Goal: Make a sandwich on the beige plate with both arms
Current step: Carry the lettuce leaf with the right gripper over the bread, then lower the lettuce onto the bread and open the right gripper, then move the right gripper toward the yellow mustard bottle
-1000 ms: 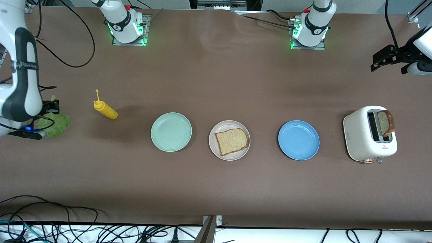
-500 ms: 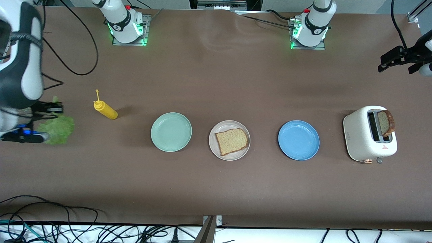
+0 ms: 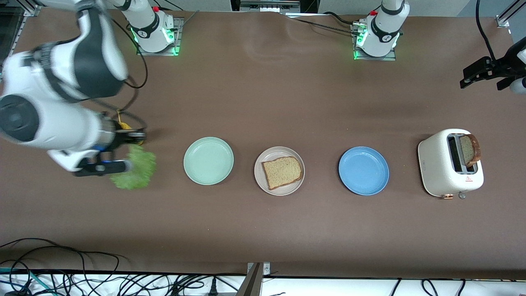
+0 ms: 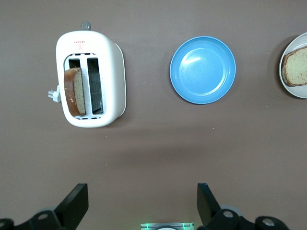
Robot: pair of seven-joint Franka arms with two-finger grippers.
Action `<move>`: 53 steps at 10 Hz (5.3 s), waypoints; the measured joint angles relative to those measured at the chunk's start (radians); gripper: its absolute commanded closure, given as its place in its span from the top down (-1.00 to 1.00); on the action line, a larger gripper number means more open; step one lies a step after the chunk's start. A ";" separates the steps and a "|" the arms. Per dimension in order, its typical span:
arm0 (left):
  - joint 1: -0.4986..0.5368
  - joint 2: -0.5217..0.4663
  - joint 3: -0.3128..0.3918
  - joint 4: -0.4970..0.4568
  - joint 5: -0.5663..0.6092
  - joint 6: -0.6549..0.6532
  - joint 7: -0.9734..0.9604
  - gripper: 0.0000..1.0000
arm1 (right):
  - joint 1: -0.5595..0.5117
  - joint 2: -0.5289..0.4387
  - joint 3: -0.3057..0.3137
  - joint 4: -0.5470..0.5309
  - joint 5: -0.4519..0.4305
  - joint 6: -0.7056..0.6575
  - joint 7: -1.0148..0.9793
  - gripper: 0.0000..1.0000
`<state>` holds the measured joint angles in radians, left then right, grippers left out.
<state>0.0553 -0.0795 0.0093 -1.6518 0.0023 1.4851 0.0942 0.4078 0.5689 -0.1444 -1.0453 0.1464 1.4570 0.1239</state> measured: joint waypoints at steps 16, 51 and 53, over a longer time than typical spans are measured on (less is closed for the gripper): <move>0.001 0.005 0.000 0.004 0.000 -0.003 0.000 1.00 | 0.371 0.448 0.009 -0.030 -0.143 0.841 -0.445 -1.00; 0.020 0.008 0.000 0.007 0.000 -0.004 0.000 1.00 | 0.192 -0.064 -0.579 -0.091 -0.027 -0.058 -0.449 1.00; 0.020 0.008 0.000 0.007 0.000 -0.004 0.000 1.00 | 0.169 -0.064 -0.584 -0.108 -0.009 -0.062 -0.450 1.00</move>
<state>0.0754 -0.0716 0.0095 -1.6451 0.0023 1.4813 0.0940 0.5769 0.5049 -0.7286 -1.1532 0.1371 1.3952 -0.3257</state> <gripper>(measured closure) 0.000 0.000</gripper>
